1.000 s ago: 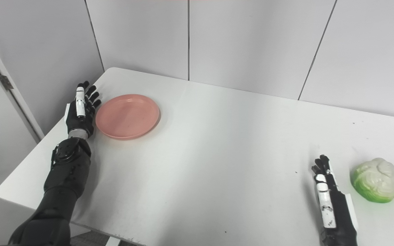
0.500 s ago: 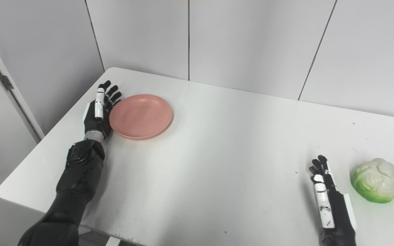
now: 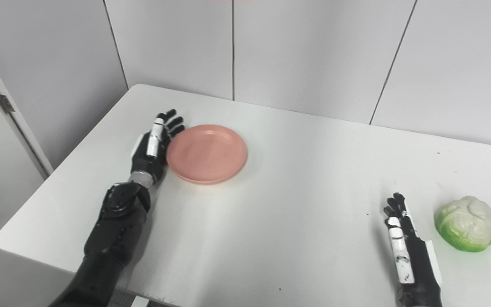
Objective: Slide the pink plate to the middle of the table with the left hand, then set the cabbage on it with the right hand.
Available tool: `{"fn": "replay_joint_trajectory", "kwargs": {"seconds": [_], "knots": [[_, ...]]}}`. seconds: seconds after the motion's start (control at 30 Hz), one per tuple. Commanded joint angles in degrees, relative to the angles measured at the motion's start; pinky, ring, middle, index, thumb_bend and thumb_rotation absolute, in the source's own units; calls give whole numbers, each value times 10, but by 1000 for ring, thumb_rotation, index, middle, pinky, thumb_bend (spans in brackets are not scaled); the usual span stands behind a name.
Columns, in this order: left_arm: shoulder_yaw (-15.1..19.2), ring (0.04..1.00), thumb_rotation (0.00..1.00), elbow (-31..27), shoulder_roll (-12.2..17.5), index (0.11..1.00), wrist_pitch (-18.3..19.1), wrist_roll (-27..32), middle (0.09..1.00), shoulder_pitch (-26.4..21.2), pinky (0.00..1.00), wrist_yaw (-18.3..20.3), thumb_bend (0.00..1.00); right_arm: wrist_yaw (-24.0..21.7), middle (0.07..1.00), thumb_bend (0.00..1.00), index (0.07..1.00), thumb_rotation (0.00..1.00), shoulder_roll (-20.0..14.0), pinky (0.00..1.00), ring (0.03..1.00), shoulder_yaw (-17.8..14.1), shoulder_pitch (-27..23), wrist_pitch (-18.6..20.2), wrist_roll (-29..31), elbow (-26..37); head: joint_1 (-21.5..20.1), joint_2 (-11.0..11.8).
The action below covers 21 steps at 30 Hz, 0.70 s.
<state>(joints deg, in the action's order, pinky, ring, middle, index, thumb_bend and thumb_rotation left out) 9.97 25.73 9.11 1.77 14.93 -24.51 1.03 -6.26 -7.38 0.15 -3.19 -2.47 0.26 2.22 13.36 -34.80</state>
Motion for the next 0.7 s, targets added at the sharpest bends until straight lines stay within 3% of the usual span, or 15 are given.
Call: {"fn": "replay_joint_trajectory", "kwargs": {"seconds": [0.0, 0.67], "knots": [[-12, 875, 1000, -9, -10, 865, 29, -6, 874, 3, 882, 4, 434, 5, 949, 166, 967, 1000, 5, 951, 941, 3, -5, 5, -5, 8, -6, -2], [-107, 885, 1000, -104, -83, 887, 96, -33, 894, 34, 861, 33, 422, 14, 930, 225, 944, 1000, 15, 907, 925, 13, -7, -13, -35, -5, -60, -25]]}}
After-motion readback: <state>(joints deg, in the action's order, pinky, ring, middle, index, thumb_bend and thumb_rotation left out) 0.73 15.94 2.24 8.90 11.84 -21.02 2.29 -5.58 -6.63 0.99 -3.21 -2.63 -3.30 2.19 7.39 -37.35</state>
